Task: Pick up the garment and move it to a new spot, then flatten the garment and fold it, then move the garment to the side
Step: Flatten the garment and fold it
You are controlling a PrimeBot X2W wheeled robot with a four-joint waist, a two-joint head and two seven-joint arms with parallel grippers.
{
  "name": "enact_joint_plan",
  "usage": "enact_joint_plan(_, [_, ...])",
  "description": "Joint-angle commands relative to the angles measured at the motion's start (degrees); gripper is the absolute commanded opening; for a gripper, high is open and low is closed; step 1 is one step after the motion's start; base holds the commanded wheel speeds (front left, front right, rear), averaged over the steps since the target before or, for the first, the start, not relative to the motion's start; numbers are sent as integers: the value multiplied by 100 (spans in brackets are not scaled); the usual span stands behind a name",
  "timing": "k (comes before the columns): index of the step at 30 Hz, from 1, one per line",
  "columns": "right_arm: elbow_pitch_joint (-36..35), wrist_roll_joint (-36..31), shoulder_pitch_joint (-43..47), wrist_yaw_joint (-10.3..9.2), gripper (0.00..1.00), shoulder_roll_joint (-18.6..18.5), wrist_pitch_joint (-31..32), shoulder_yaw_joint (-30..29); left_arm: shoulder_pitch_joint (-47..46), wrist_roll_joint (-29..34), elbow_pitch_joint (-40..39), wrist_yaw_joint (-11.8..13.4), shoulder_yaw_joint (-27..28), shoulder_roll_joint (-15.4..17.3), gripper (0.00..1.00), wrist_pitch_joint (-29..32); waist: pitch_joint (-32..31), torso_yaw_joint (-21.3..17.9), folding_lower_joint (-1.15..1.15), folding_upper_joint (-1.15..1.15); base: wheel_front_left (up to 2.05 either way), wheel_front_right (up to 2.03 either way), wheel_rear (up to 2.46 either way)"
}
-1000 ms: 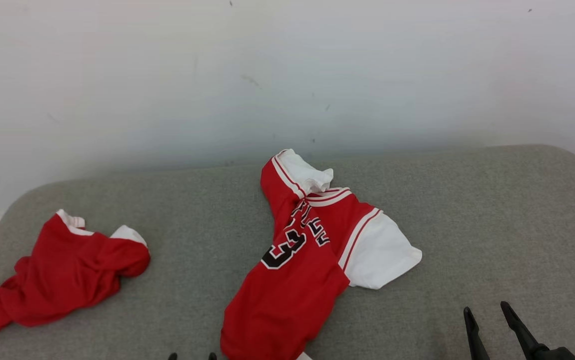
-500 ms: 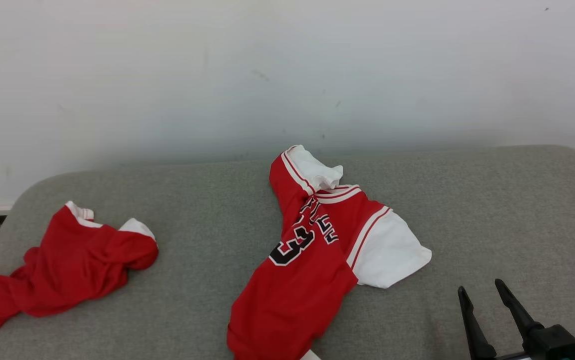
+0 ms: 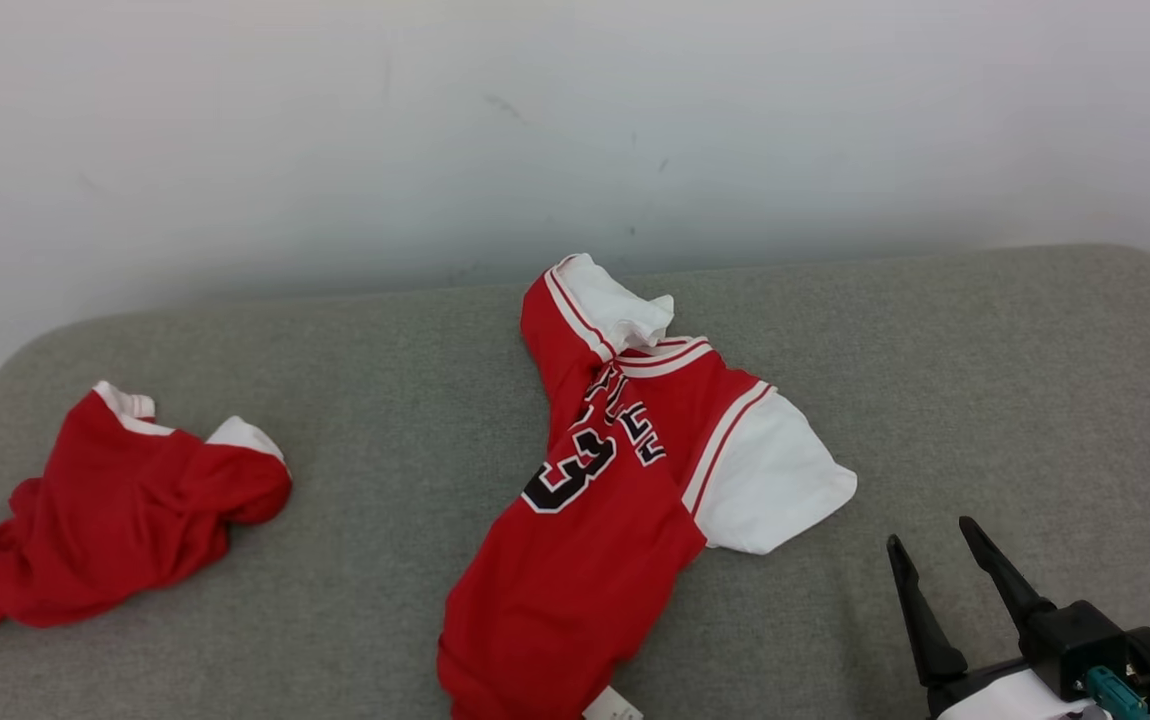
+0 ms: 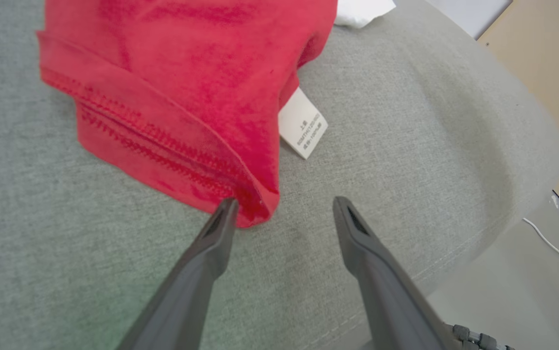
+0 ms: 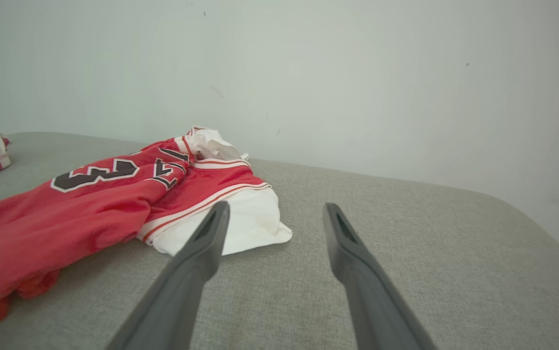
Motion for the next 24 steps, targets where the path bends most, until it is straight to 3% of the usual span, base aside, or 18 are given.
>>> enact_joint_plan(1, [15, 31, -92, 0, 100, -30, 4, 17, -94, -7, 78, 24, -5, 20, 100, -57, 52, -32, 0, 0, 0, 0, 0])
enact_joint_plan(13, [196, 88, -572, 0, 100, -64, 4, 168, -722, -10, 855, 116, -92, 18, 100, -331, 478, -124, 0, 0, 0, 0, 0])
enact_joint_plan(24, [1264, 192, -1633, 0, 100, -188, 505, 477, -1147, -66, 1359, 90, -321, 32, 100, -418, 908, 122, 0, 0, 0, 0, 0])
